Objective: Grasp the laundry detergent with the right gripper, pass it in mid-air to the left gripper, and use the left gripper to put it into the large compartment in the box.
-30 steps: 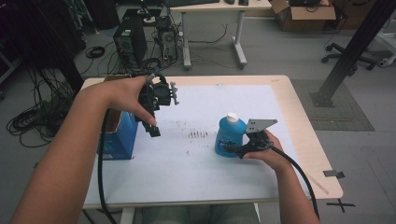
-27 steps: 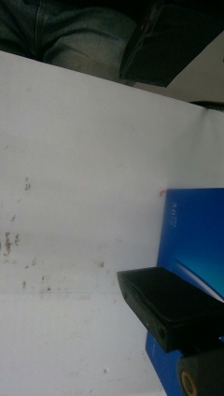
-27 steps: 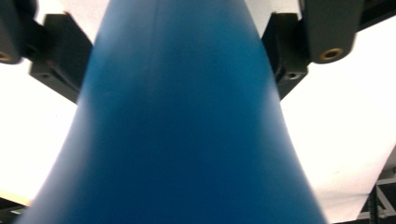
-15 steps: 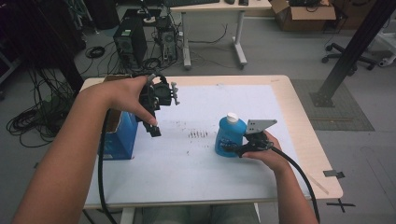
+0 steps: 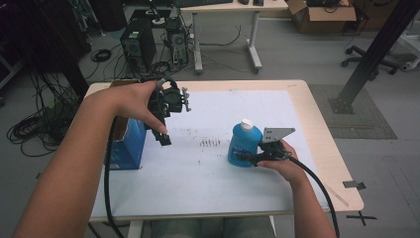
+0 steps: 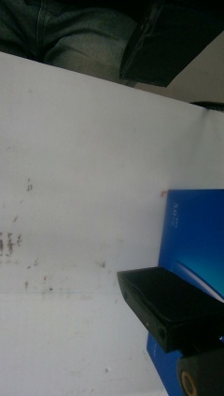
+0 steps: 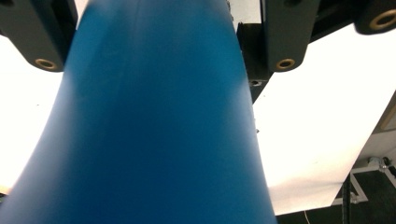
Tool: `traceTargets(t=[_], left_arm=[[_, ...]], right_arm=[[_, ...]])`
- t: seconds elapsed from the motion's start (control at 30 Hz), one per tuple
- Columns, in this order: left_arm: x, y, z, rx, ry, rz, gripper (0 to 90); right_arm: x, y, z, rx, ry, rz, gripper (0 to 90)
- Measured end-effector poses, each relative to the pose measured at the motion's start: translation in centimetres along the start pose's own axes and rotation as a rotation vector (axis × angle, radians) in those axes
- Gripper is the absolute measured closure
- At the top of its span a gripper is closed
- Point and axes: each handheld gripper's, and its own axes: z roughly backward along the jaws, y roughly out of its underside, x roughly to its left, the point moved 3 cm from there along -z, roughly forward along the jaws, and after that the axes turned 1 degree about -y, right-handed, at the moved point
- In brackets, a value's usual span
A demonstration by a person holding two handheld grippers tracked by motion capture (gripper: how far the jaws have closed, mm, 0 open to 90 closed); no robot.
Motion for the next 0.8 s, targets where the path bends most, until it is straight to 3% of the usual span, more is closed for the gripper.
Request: traceTargets(t=[0.4,0.8], left_arm=[[0.1,0.1,0.2,-0.001,-0.002,0.006,5.2],[-0.3,-0.4,1.1,-0.007,-0.01,0.002,5.2]], right_arm=[[0.1,-0.9,0.5,-0.019,-0.002,0.018,43.8],[0.5,-5.8,3.1,0.019,-0.007,0.11,43.8]])
